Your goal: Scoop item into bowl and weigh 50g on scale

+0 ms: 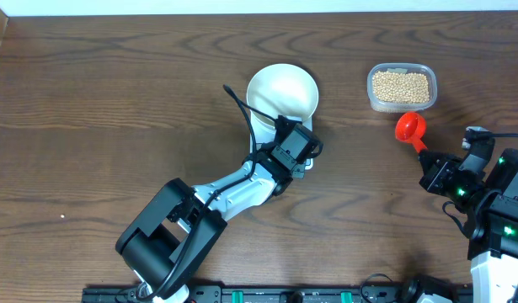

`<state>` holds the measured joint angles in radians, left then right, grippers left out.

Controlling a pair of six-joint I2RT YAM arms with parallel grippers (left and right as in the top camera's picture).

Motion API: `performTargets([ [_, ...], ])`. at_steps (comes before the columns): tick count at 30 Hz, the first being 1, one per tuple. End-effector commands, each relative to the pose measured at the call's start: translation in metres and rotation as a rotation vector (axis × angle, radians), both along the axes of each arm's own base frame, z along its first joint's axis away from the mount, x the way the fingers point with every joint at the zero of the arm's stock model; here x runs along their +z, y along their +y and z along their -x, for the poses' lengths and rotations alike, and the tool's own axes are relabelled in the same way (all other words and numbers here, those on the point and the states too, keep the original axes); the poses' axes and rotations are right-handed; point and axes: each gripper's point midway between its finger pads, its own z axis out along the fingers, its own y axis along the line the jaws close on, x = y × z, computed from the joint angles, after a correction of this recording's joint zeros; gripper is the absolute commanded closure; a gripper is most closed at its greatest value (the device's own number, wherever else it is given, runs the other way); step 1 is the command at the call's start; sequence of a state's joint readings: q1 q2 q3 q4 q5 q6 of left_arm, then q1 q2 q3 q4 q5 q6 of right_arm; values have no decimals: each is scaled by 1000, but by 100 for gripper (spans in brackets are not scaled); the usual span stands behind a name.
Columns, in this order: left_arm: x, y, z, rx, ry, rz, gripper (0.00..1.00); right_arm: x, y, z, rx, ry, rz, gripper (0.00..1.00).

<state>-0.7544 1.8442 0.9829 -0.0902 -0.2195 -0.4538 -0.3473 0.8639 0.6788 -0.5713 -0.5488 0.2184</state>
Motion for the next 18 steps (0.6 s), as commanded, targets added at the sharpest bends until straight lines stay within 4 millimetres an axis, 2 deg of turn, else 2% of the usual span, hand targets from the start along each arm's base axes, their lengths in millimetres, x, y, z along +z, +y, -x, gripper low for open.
performTargets([
  [1,-36,28,11,71,73,-88,93,6,0,-2,12,-17,19,99],
  [18,-46,19,12,84,95,-38,93,6,0,-2,12,-17,19,99],
])
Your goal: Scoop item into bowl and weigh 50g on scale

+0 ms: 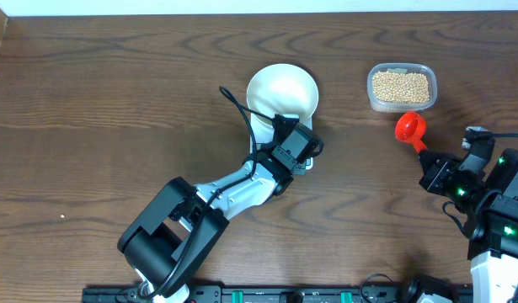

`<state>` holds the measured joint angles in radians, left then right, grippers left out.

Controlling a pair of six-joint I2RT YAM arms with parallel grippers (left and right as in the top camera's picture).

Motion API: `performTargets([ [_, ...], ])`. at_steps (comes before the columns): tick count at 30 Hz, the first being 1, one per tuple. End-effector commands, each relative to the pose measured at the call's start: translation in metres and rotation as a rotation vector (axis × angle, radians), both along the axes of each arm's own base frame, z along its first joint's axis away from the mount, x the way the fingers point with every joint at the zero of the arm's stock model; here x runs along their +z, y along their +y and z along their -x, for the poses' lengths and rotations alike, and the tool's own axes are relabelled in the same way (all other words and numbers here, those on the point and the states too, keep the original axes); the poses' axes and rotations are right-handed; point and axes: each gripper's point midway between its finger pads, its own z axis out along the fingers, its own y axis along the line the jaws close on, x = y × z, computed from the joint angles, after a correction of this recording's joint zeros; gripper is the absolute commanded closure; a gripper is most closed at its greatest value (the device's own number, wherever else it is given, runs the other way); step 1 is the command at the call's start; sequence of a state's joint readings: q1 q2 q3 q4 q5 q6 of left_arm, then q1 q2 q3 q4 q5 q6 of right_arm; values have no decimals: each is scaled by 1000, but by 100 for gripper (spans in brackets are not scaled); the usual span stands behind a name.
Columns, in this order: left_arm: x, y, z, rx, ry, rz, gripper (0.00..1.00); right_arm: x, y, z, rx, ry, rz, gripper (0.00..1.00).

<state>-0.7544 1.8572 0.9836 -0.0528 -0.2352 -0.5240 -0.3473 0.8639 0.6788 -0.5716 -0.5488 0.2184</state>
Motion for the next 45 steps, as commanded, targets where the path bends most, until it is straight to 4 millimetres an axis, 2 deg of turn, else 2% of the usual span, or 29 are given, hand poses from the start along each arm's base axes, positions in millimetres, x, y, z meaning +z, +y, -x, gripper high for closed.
performTargets([
  [1,-46,22,18,16,116,-81,93,6,0,-2,12,-18,19,99],
  [6,-48,24,21,16,129,-93,93,6,-1,-2,9,-16,22,99],
  [12,-54,31,34,11,180,-133,93,5,-1,-2,7,-15,23,99],
  [30,-53,24,38,-14,168,-141,93,5,-1,-1,7,-13,23,99],
  [45,-52,26,35,-40,147,-175,93,5,-1,-1,7,-13,22,99],
])
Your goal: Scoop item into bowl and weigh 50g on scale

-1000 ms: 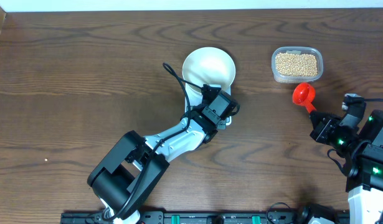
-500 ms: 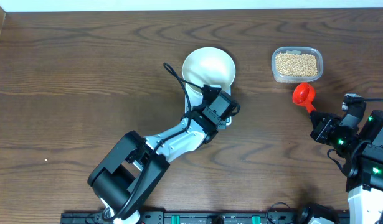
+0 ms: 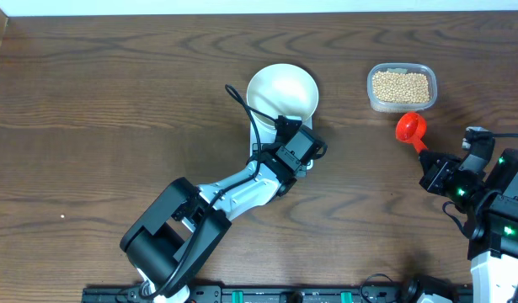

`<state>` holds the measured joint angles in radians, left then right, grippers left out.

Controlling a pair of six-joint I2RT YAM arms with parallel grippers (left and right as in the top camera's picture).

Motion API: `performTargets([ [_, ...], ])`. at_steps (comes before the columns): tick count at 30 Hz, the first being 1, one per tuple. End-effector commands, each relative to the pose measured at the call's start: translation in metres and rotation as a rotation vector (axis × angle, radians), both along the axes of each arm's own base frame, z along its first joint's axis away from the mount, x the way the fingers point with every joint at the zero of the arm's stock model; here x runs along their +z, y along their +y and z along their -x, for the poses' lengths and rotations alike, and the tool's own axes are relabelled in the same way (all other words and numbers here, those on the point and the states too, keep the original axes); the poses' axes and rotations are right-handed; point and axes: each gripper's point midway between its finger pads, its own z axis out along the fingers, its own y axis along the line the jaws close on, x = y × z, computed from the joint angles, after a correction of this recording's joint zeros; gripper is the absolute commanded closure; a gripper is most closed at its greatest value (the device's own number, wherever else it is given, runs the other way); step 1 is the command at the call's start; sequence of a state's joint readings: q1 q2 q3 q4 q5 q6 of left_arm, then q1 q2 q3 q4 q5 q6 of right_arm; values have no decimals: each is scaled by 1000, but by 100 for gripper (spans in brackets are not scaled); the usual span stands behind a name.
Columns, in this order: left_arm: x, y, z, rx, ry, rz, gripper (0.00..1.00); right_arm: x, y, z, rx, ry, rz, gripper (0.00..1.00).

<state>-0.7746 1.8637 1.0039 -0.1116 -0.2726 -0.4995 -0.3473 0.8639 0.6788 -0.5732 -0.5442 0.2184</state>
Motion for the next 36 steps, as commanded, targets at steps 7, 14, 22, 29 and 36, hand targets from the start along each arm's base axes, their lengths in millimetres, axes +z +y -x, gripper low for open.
performTargets([
  [7,-60,26,31,-15,155,-124,93,5,-1,-2,10,-15,20,99],
  [14,-75,24,42,-37,206,-126,93,5,-1,-2,10,-15,21,99],
  [22,-77,27,49,-43,229,-149,93,5,-2,-2,2,-12,27,99],
  [29,-80,34,58,-39,271,-174,93,5,-1,-2,6,-12,27,99],
  [36,-81,30,63,-55,285,-167,93,5,-1,-2,8,-12,28,99],
])
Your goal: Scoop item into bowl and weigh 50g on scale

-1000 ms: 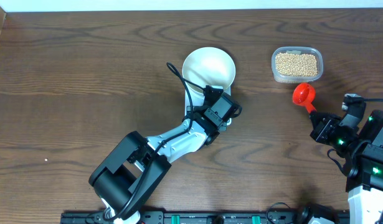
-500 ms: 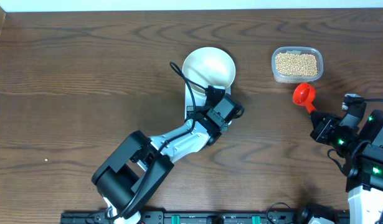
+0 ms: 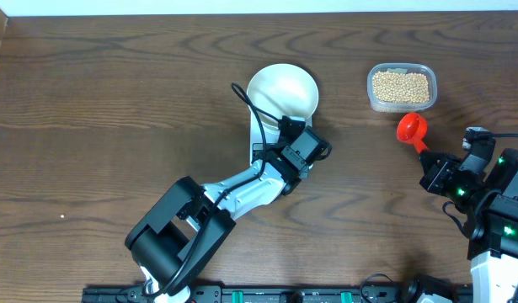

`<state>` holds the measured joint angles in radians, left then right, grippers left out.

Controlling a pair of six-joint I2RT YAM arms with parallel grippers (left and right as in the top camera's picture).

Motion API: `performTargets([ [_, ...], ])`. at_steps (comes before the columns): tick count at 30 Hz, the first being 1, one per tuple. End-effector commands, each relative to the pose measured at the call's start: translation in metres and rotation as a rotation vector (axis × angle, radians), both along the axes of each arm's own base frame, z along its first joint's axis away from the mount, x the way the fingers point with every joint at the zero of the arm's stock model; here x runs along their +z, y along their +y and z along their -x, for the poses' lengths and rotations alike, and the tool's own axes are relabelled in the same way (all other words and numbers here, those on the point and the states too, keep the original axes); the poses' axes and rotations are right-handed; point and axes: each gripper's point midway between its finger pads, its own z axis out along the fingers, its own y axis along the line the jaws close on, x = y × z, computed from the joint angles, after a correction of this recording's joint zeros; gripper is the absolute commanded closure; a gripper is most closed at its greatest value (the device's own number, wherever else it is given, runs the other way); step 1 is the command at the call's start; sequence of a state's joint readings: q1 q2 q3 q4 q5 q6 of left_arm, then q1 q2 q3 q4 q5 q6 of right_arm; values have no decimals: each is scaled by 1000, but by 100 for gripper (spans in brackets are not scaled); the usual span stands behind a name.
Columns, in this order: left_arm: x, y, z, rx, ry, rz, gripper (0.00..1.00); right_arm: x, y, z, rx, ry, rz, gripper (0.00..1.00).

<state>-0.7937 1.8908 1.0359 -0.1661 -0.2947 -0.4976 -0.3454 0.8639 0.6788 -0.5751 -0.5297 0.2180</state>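
Observation:
A white bowl [image 3: 281,89] stands on a white scale [image 3: 259,136], of which only a strip below the bowl shows. My left gripper [image 3: 280,131] reaches over the scale's near part, just below the bowl; its wrist hides the fingers, so their state is unclear. A clear tub of soybeans [image 3: 401,87] sits at the back right. Just below the tub hangs a red scoop [image 3: 410,128], its cup empty as far as I can see. My right gripper [image 3: 427,156] is shut on the scoop's handle.
The dark wooden table [image 3: 115,109] runs to a pale wall at the back. The right arm's base [image 3: 499,219] fills the lower right corner. The left arm's base [image 3: 170,244] stands at the front centre.
My left wrist has shifted a little to the right and toward the front over the scale. The right gripper, the scoop, the bowl and the tub are where they were.
At every earlier moment my left gripper was over the scale just below the bowl, and my right gripper held the red scoop below the bean tub. Only the left wrist has crept slightly to the right since.

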Motion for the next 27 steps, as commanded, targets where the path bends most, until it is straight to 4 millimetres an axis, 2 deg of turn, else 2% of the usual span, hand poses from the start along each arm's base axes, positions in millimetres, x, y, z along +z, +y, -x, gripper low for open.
performTargets([
  [1,-76,31,58,-40,264,-119,93,6,1,-2,16,-17,19,99],
  [10,-74,27,53,-119,238,-137,93,6,1,-2,17,-17,18,99],
  [19,-72,37,37,-91,206,-143,93,6,1,-2,17,-17,18,99],
  [27,-70,36,31,-113,187,-142,93,6,1,-2,17,-17,18,99],
])
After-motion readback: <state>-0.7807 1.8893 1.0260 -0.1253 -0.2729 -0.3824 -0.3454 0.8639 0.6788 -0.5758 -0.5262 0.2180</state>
